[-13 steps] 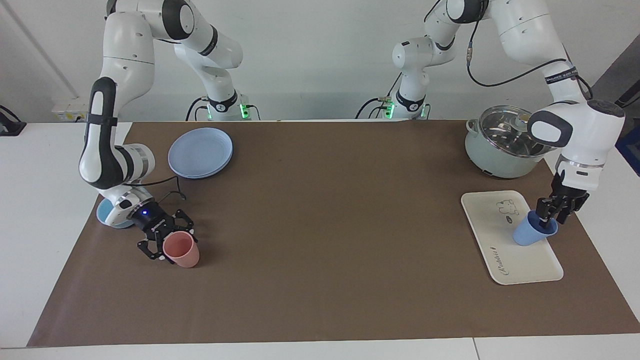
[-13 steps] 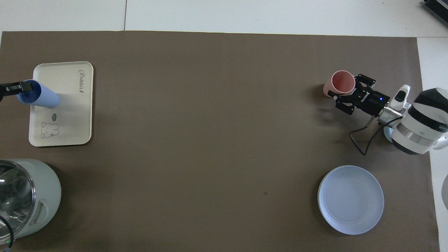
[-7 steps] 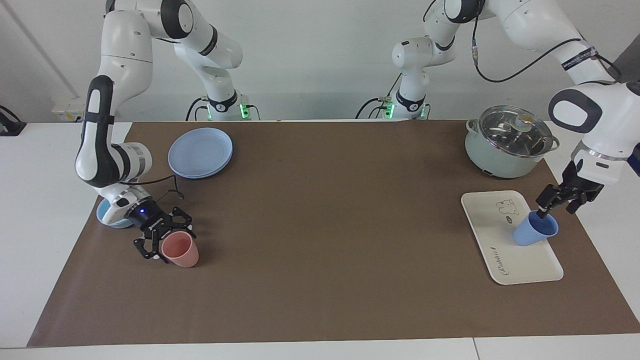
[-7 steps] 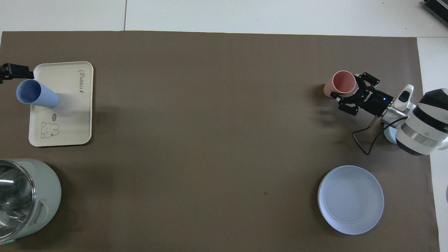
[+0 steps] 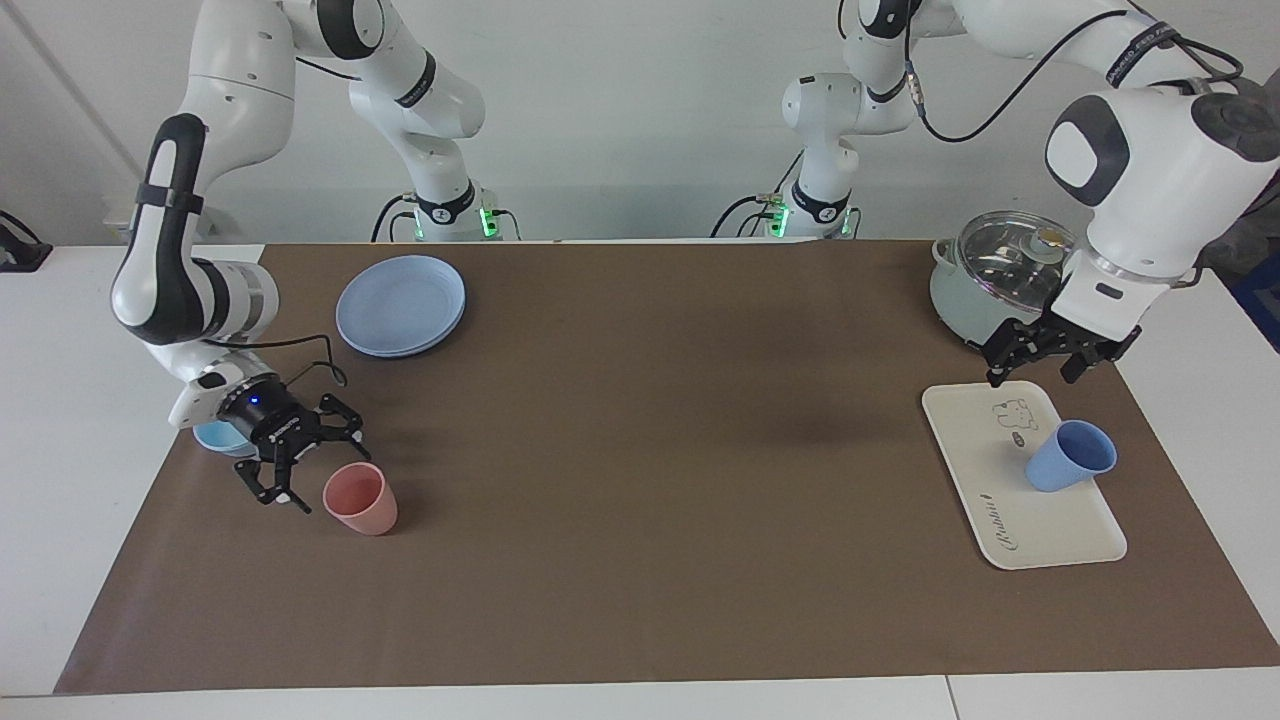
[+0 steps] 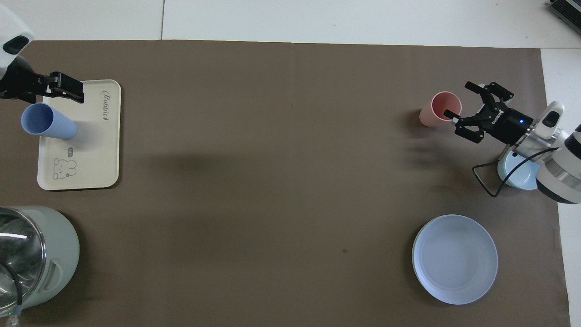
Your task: Place cup on tray
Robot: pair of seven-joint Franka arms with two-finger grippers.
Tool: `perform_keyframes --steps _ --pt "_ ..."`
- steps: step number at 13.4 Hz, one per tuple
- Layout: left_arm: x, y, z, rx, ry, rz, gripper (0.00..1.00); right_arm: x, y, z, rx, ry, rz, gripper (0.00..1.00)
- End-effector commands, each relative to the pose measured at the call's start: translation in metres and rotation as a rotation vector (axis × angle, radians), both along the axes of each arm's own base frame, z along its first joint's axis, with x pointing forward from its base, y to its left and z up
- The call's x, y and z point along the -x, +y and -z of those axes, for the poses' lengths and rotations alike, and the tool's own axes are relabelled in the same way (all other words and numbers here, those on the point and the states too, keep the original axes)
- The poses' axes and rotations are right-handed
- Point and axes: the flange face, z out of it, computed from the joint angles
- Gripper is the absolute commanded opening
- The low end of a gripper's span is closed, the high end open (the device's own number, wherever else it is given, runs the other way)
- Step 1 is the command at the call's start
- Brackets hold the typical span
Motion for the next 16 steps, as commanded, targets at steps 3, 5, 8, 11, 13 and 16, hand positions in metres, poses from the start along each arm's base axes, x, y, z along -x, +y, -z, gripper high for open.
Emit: perform_keyframes --steps 3,5,8,11,13,16 --pt "0.054 -0.018 -0.048 -0.012 0.052 0.036 1.00 0.016 0.003 -0.098 -0.061 0.202 0.070 1.00" --pt "0.076 -0.016 -0.054 -0.008 0.083 0.048 1.00 0.018 0.003 -0.130 0.035 0.313 0.066 1.00" --pt "0.083 -0.016 -0.060 -0.006 0.077 0.045 1.00 0.023 0.030 -0.177 0.247 0.492 0.080 1.00" --pt "0.083 -0.015 -0.060 -0.006 0.075 0.038 1.00 0.033 0.057 -0.214 0.345 0.627 0.223 1.00" --pt "0.083 -0.012 -0.060 -0.006 0.075 0.031 1.00 0.036 0.088 -0.223 0.426 0.686 0.279 1.00" --pt "0.083 -0.015 -0.061 -0.006 0.074 0.035 1.00 0.041 0.138 -0.231 0.494 0.747 0.362 1.00"
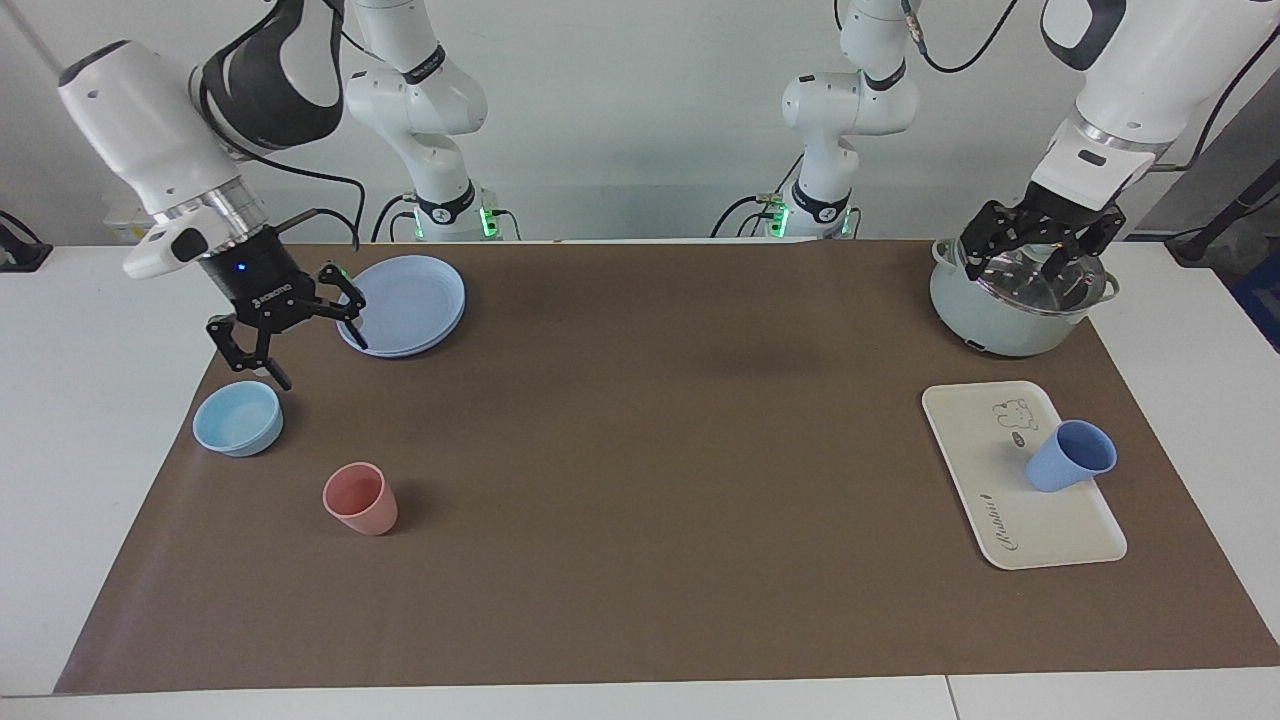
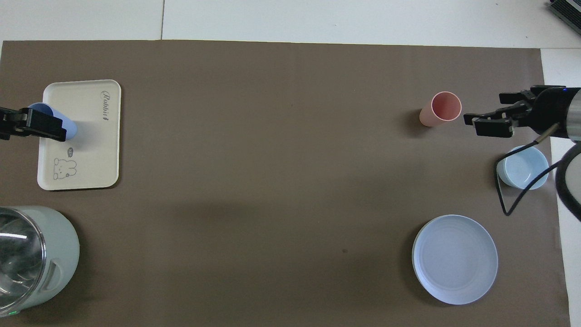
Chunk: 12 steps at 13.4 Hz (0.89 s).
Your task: Place cup on tray
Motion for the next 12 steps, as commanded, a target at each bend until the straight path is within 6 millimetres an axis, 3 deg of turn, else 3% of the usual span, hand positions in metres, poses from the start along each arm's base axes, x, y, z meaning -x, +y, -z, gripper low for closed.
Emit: perform_keyframes --steps 1,7,11,12 --pt "0.008 0.000 -0.002 -0.021 0.002 0.001 1.00 0.006 0.030 -0.003 0.061 0.038 0.092 1.00" --pt "0.008 0.001 -0.001 -0.021 0.003 -0.002 1.00 0.015 0.035 -0.006 0.097 0.192 0.294 1.00" --pt "0.008 0.001 -0.001 -0.021 0.003 -0.001 1.00 0.022 0.038 -0.029 0.171 0.288 0.361 1.00" --pt "0.008 0.001 -0.001 -0.021 0.003 -0.001 1.00 0.024 0.027 -0.036 0.177 0.307 0.390 1.00"
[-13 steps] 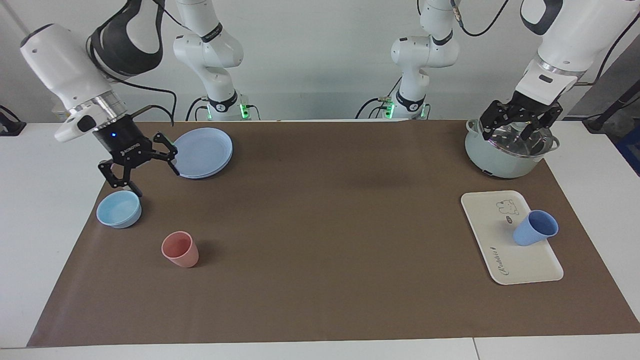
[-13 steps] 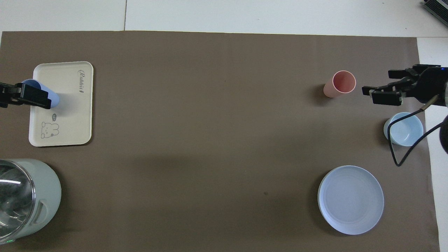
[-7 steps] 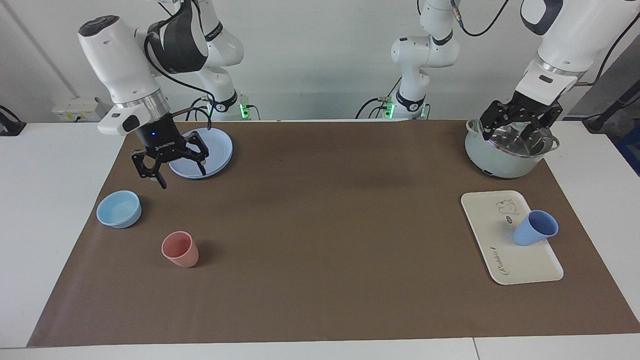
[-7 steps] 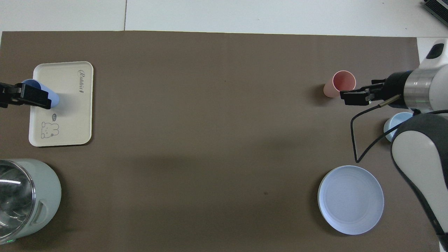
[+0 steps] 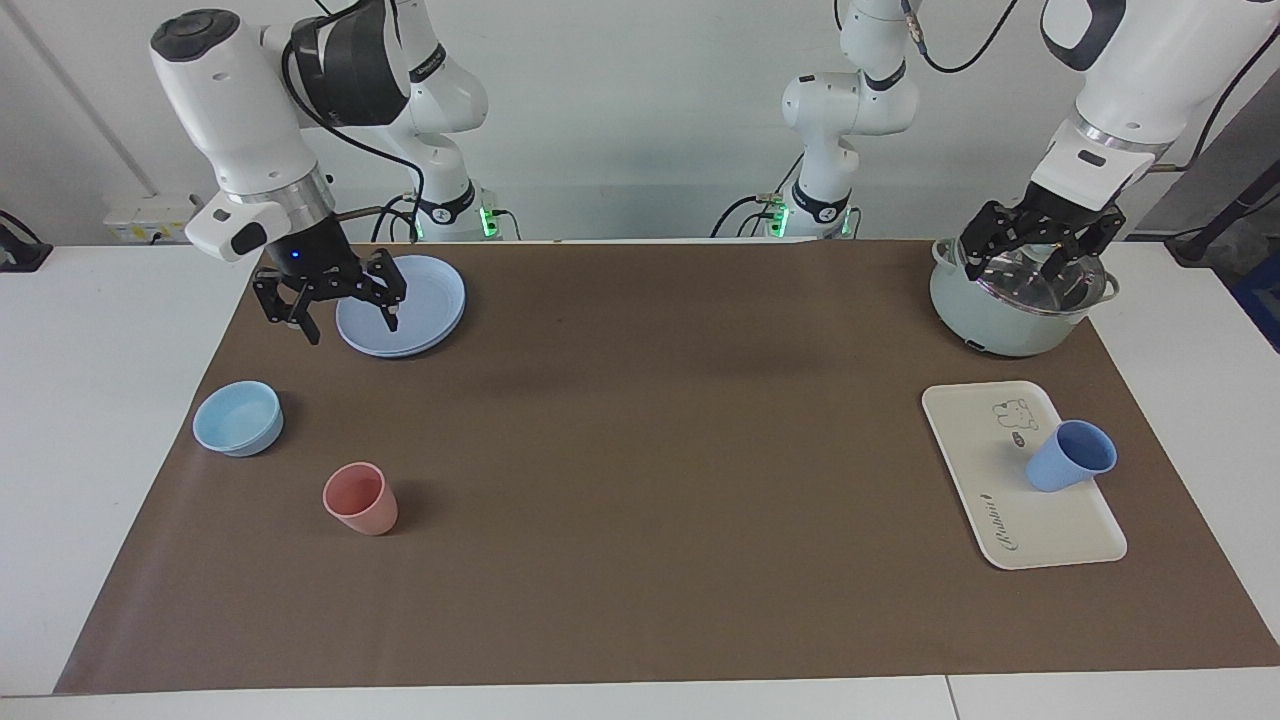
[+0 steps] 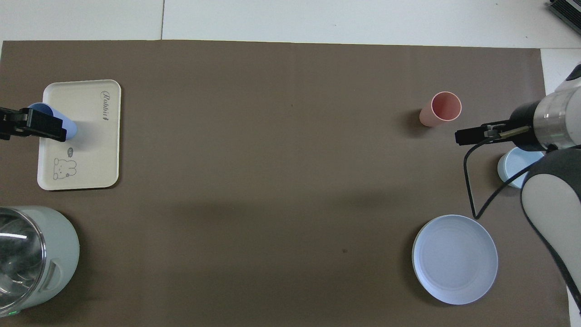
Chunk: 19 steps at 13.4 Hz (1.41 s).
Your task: Place cup on tray
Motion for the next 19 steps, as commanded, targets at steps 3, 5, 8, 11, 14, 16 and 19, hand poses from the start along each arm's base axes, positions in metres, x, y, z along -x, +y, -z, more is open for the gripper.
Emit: perform_keyframes --steps 3,5,8,11,14,16,19 --pt "0.007 0.001 -0.002 -0.021 -0.005 0.002 1.00 0.012 -0.030 -0.050 0.068 0.129 0.087 1.00" --pt "0.007 0.003 -0.002 -0.021 -0.009 0.006 1.00 0.021 -0.055 -0.051 0.047 0.164 0.127 1.00" --pt "0.006 0.006 -0.004 -0.020 -0.015 0.000 1.00 0.024 -0.063 -0.052 0.044 0.163 0.128 1.00" --pt "0.002 0.005 -0.007 -0.019 -0.048 0.000 1.00 0.028 -0.055 -0.056 0.050 0.165 0.122 1.00" --pt "-0.002 0.006 -0.007 -0.018 -0.080 0.000 1.00 0.031 -0.056 -0.057 0.048 0.178 0.122 1.00" --pt "-0.004 0.007 -0.008 -0.017 -0.100 -0.001 1.00 0.033 -0.059 -0.057 0.050 0.202 0.130 1.00" --pt "-0.006 0.007 -0.008 -0.017 -0.113 -0.001 1.00 0.032 -0.060 -0.058 0.063 0.193 0.136 1.00"
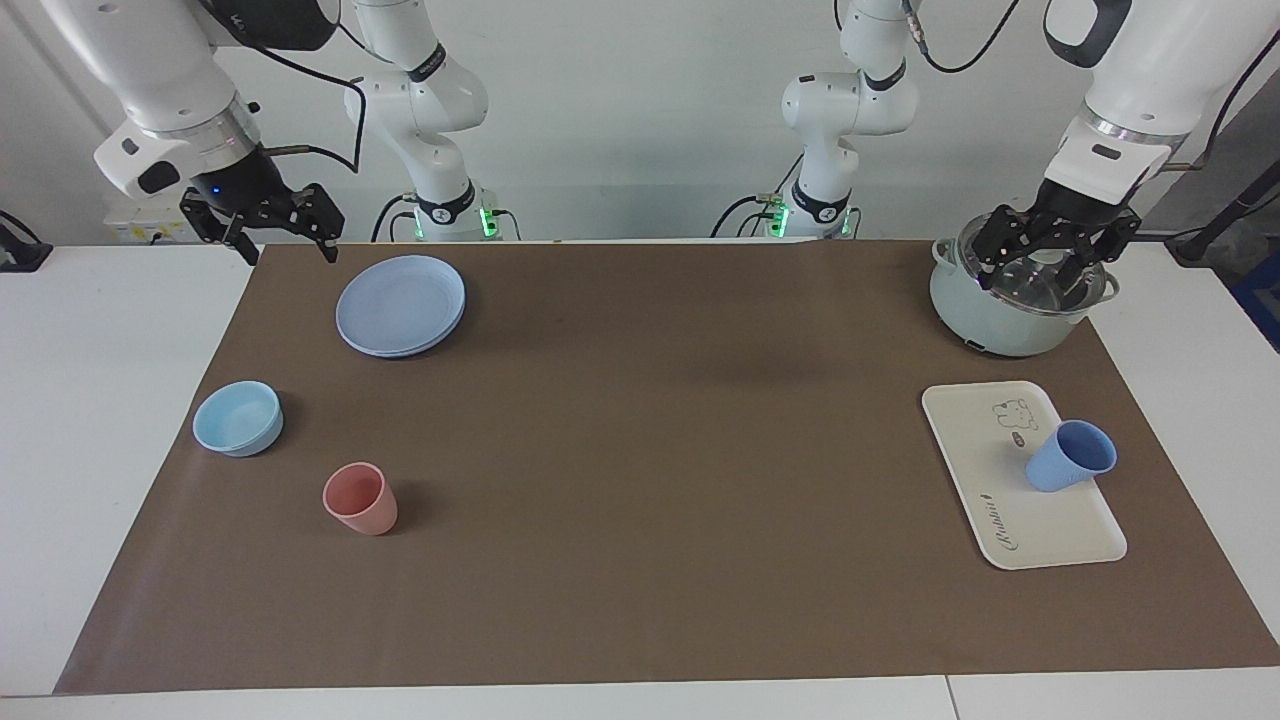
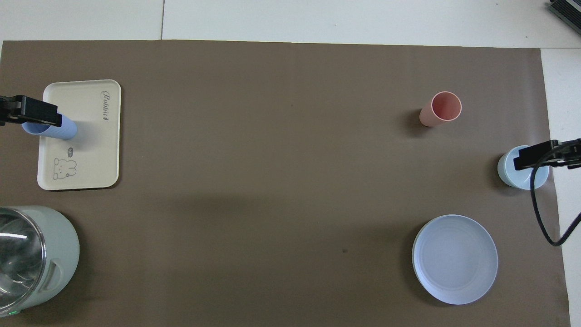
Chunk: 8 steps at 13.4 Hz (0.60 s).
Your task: Place cup on tray
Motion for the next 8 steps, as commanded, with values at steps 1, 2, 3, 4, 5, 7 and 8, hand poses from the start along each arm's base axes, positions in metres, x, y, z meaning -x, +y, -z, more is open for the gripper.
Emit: perform_keyframes --steps 1,2,3,4,5,7,8 --pt "0.0036 0.0034 -0.0005 -0.020 -0.025 0.005 1.00 0.0021 -0.0045 -0.0037 0.029 0.006 0.022 1.00" --pt "0.0030 0.0033 0.0002 -0.021 -0.025 0.005 0.99 0.0030 -0.0078 -0.0027 0.028 0.006 0.028 1.00" --pt "0.0035 0.0034 -0.0007 -0.020 -0.027 0.005 0.98 0.0025 -0.0077 -0.0024 0.034 0.003 0.026 1.00" --pt "0.0035 0.0034 -0.0007 -0.020 -0.027 0.005 0.99 0.0025 -0.0077 -0.0024 0.034 0.003 0.026 1.00" --pt "0.0035 0.0034 -0.0007 -0.020 -0.027 0.005 0.99 0.0023 -0.0069 -0.0025 0.035 0.002 0.028 1.00" --pt "0.0035 0.0034 -0.0007 -0.020 -0.027 0.003 1.00 0.0032 -0.0061 -0.0020 0.034 0.003 0.029 1.00" --pt "0.0033 0.0034 -0.0001 -0.020 -0.027 0.003 1.00 0.0034 -0.0059 -0.0011 0.033 0.006 0.029 1.00"
